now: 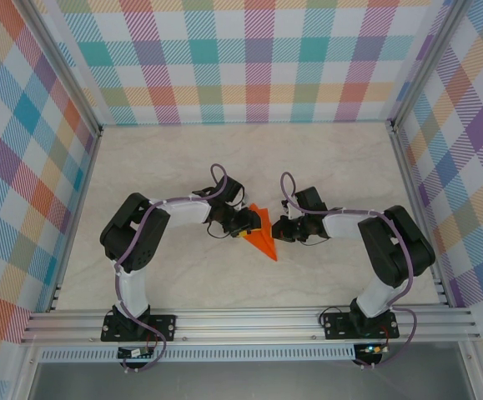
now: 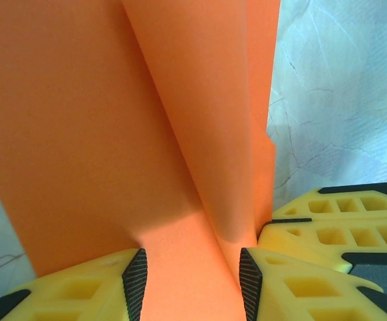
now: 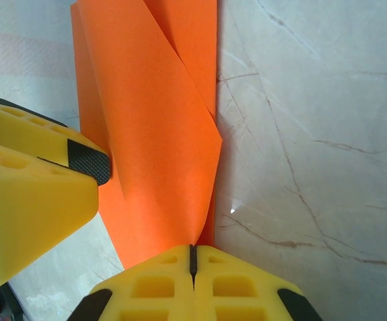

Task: Fold a paper plane with a square sheet of paper (fold left side to right side)
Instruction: Fourth fold the wing at the center of the table.

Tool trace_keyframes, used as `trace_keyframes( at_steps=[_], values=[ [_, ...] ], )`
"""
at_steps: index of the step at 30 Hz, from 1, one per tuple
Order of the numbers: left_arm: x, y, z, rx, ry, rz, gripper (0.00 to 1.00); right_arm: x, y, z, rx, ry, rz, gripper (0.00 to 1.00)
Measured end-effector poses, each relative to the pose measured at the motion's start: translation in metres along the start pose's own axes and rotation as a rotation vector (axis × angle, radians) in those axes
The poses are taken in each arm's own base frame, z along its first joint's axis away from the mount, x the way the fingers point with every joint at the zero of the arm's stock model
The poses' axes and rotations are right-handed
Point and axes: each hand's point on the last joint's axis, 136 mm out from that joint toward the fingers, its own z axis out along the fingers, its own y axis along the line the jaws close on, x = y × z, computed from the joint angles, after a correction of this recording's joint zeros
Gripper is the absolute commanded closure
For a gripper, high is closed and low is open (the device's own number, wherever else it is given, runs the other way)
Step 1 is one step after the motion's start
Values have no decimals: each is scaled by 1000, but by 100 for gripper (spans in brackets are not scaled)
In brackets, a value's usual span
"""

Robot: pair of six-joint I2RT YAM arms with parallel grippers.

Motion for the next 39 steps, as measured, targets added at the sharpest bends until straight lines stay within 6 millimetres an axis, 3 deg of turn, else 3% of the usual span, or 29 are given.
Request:
trace_keyframes(
  at_steps=[24,32,39],
  values=[
    [0,1,-1,-16,1,12,56,2,2,7,14,61,3,100],
    [-5,-15,-15,8,-18,42,77,1,5,12,29,79,-4,100],
    [-13,-37,-19,70,-18,68,83,1,5,11,31,80,-3,100]
  ],
)
